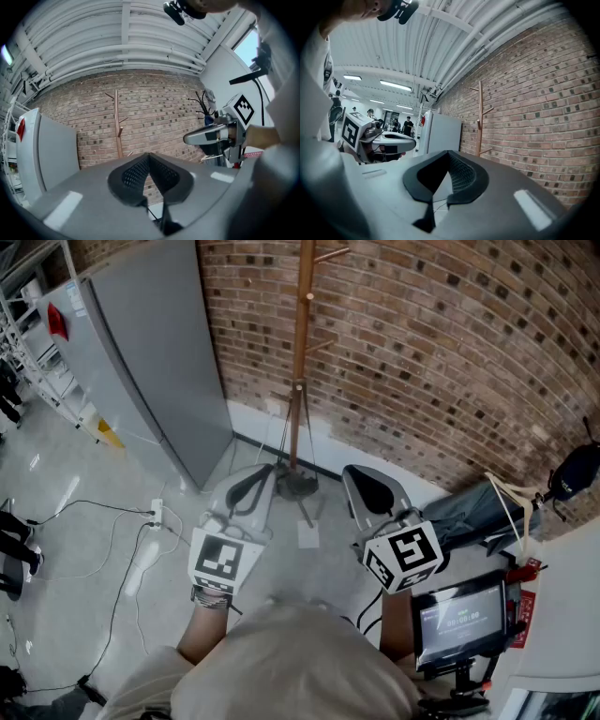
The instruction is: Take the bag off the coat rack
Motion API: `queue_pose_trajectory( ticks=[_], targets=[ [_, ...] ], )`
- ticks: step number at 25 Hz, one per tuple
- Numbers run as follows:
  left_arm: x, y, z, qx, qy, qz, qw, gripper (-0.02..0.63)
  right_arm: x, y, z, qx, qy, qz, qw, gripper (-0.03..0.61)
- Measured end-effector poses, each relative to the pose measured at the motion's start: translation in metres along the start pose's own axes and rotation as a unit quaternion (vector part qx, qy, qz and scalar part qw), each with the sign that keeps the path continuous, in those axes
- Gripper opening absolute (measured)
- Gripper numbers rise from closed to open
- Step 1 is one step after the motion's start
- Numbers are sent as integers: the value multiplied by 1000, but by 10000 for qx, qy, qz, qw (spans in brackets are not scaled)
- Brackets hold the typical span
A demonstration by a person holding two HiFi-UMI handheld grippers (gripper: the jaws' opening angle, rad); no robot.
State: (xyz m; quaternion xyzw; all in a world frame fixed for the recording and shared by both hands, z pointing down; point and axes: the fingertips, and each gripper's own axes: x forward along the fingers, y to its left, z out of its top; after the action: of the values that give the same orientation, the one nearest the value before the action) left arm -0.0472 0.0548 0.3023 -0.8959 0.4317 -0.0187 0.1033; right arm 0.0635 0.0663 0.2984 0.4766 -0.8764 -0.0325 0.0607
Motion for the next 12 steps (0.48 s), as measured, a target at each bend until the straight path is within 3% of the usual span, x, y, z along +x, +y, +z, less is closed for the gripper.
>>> queue_pose_trajectory(
  ticks=[8, 12],
  targets=[
    [-1, 1, -4, -8, 61, -8, 10000, -2, -1, -4, -1, 473, -192, -14, 9987, 2],
    [-2, 5, -8, -4, 112, -25, 9999, -2, 1, -1, -5, 463, -165, -38, 9988, 2]
  ],
)
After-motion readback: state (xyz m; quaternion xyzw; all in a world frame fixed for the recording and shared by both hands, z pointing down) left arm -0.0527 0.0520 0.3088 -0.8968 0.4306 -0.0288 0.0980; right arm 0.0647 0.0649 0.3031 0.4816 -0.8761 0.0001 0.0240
